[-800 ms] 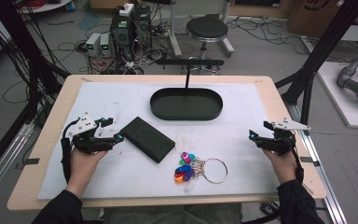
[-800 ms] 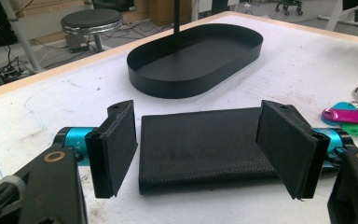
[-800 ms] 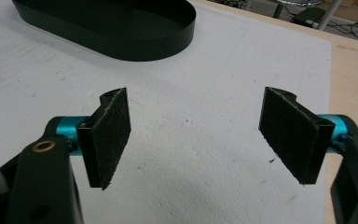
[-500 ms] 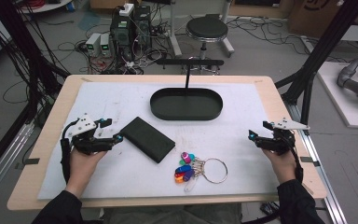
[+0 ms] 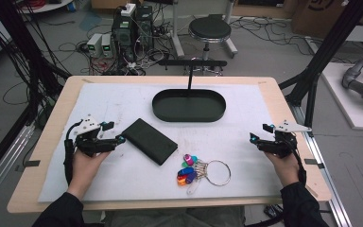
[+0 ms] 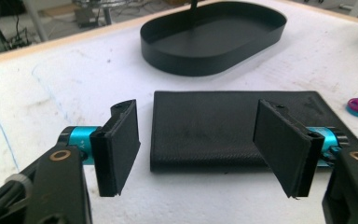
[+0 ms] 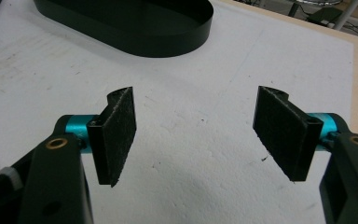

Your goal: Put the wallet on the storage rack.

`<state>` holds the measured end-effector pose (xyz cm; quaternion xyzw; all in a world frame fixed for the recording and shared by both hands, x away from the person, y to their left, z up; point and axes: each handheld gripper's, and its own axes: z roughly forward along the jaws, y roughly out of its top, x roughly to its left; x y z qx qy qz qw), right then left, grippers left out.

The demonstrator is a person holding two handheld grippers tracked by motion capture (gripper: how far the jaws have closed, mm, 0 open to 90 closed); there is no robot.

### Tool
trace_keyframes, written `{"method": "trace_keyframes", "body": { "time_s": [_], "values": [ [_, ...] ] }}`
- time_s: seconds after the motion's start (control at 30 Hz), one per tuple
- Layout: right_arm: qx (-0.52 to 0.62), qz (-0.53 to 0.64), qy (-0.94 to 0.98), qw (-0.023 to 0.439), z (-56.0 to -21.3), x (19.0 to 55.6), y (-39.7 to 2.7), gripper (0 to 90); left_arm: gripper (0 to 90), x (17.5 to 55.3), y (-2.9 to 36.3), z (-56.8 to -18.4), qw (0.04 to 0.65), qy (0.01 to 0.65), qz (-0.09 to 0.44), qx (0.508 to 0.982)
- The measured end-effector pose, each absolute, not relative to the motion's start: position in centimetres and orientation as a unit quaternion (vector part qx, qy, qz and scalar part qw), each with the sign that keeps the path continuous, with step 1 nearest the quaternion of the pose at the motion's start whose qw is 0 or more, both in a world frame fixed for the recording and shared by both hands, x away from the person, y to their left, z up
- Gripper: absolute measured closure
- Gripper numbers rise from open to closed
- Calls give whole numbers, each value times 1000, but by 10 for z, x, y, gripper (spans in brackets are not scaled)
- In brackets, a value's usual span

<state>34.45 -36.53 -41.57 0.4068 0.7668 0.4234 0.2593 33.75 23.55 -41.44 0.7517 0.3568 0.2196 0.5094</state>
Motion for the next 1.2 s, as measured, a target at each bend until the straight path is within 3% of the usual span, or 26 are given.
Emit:
{"method": "trace_keyframes", "body": {
  "time_s": [0.73,1.2],
  "values": [
    [401,415,772,265,-418,342,-365,304,530,377,242,-444,467,441,144,753],
    [395,416,775,266,-417,340,-365,304,641,385,245,-449,462,436,85,768]
  ]
}}
